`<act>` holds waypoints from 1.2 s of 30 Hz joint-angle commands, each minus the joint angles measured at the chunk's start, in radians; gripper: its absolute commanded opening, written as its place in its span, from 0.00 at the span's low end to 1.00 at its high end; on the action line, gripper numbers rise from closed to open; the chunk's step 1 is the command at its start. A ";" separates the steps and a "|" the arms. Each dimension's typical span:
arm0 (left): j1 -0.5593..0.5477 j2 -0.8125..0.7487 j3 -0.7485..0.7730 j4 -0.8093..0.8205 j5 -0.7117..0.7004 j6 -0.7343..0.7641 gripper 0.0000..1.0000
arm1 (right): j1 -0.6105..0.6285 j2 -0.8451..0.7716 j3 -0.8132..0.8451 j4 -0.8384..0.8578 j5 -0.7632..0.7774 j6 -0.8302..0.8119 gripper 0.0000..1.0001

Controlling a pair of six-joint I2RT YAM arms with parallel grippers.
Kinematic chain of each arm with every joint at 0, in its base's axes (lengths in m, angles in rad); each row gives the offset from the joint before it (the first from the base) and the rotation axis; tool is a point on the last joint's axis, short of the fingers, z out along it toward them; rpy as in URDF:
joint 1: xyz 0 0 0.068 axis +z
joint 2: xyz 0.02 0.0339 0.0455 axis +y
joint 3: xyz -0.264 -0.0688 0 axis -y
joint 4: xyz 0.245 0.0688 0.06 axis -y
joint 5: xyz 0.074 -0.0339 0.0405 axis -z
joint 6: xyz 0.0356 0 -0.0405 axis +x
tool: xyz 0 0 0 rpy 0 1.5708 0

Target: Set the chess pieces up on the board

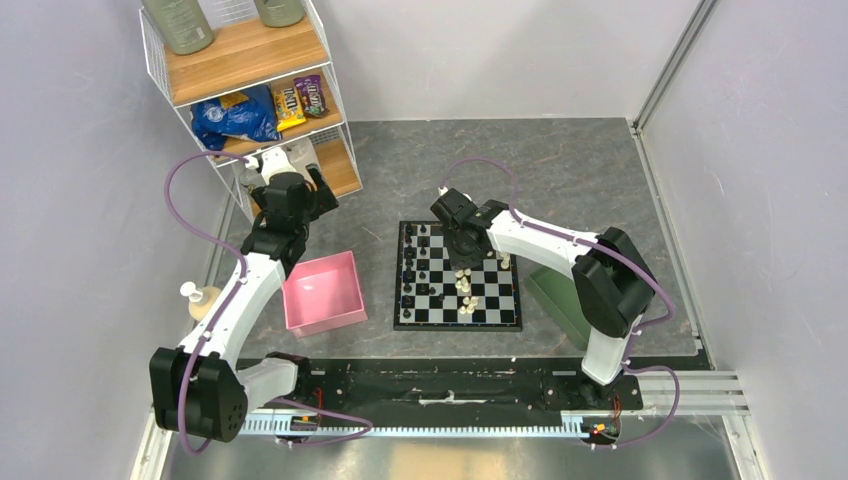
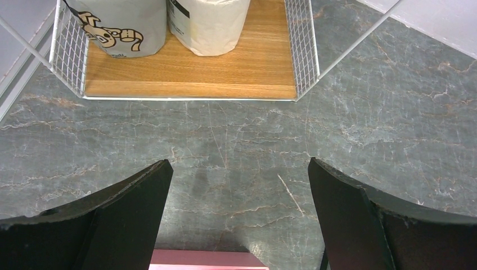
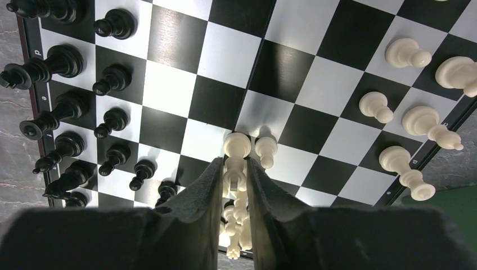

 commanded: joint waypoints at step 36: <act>0.003 -0.014 0.006 0.032 -0.022 -0.006 1.00 | -0.155 -0.446 -0.316 -0.028 0.100 0.117 0.19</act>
